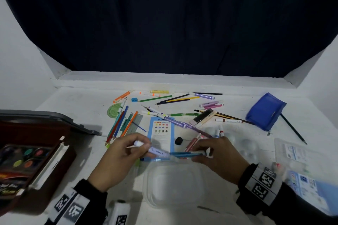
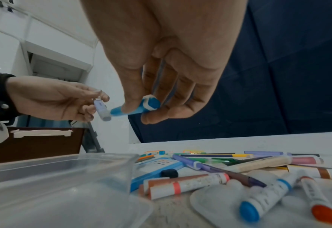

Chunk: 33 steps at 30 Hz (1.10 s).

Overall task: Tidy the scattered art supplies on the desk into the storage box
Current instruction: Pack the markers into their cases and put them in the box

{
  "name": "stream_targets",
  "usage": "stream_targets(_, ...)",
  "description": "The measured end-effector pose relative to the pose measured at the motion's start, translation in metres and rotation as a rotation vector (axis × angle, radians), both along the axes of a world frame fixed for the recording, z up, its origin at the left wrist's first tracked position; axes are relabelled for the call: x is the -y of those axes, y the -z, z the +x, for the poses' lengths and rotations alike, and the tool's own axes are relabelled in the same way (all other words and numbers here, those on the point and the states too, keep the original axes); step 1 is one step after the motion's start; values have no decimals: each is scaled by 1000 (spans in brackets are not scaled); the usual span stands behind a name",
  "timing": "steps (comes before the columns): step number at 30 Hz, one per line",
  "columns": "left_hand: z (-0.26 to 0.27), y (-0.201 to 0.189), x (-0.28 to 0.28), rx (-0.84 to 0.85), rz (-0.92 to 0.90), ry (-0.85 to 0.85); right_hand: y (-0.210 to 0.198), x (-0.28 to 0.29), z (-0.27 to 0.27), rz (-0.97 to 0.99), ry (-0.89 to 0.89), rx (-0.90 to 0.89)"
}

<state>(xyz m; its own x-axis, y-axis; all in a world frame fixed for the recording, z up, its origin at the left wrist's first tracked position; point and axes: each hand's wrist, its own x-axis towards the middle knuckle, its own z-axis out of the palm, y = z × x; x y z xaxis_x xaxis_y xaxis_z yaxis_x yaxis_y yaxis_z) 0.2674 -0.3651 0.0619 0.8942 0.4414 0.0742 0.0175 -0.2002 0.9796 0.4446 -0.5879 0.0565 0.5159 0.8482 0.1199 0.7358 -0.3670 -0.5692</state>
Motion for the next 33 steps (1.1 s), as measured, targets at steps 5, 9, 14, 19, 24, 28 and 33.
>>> stream_targets(5,-19,12,10,-191,178,150,10,11,-7,-130,-16,28)
stream_targets(9,-19,23,15,-233,543,193,17,8,-15,-133,-66,106)
stream_targets(14,-11,30,16,-252,996,252,20,-4,-22,-161,-162,256)
stream_targets(19,4,27,28,-436,1195,239,27,-15,-25,-199,-225,360)
stream_targets(24,12,31,34,-536,1294,233,45,-25,-28,-310,-263,284)
stream_targets(28,16,34,40,-580,1315,227,53,-26,-29,-303,-201,240)
stream_targets(33,14,39,41,-581,1295,218,59,-26,-27,-318,-187,195)
